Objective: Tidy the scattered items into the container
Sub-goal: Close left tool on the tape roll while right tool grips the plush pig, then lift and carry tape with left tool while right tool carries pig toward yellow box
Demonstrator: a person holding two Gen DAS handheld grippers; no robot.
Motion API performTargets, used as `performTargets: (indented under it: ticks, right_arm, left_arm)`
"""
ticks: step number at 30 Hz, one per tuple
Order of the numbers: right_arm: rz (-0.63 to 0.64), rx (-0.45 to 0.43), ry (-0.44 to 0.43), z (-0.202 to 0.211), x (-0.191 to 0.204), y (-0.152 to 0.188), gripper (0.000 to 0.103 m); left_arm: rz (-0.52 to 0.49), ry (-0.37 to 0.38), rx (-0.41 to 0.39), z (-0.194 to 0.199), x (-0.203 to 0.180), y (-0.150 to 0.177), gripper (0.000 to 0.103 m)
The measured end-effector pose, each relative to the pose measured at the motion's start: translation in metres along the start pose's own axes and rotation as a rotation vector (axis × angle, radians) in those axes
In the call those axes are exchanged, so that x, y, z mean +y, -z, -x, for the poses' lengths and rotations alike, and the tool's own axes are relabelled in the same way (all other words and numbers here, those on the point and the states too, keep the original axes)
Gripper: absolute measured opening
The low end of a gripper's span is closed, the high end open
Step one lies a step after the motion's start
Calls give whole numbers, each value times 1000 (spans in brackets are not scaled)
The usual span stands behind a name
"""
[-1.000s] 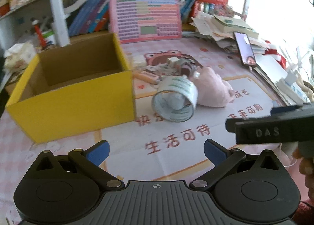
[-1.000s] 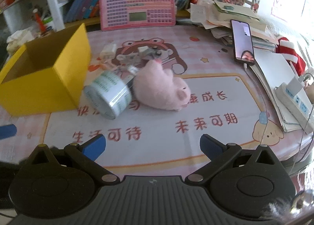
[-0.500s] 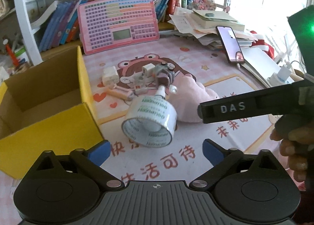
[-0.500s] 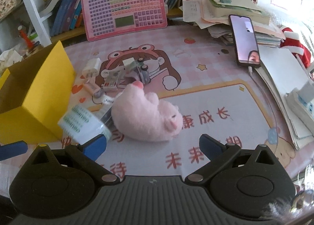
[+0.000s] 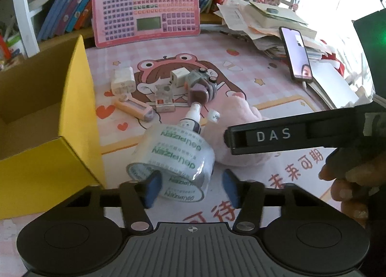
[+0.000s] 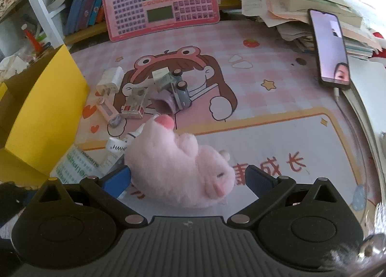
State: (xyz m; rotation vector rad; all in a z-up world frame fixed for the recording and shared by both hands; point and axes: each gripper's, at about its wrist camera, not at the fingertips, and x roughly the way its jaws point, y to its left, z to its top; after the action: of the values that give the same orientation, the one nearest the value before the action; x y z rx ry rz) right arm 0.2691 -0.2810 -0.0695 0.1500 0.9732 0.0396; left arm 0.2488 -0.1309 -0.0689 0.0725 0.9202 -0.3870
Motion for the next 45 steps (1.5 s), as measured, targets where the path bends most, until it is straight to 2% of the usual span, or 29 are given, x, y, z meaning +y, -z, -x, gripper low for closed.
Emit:
performTargets:
  ticks: [2, 5, 10, 13, 20, 23, 26, 31, 45]
  right_arm:
    - [5, 10, -18, -5, 0, -3, 102]
    - [21, 32, -41, -14, 0, -4, 102]
    - [31, 39, -48, -21, -1, -4, 102]
    - [32, 36, -54, -22, -3, -4, 101]
    - [39, 8, -65, -14, -5, -3, 82]
    - [16, -10, -63, -8, -8, -1, 79]
    - [-9, -23, -61, -2, -11, 0, 78]
    - [-4, -27, -74, 8, -8, 1, 78]
    - [13, -26, -86, 15, -3, 9, 78]
  left_arm:
    - [14, 3, 6, -4, 0, -1, 40]
    - [27, 4, 4, -8, 0, -2, 33]
    - [35, -7, -9, -10, -2, -4, 33]
    - [37, 1, -20, -8, -3, -4, 26]
    - [14, 19, -57, -2, -11, -4, 9]
    - [-11, 22, -72, 3, -16, -4, 4]
    - [-33, 10, -66, 8, -20, -3, 3]
    - [-15, -6, -23, 8, -16, 0, 3]
    - [7, -9, -55, 22, -13, 11, 3]
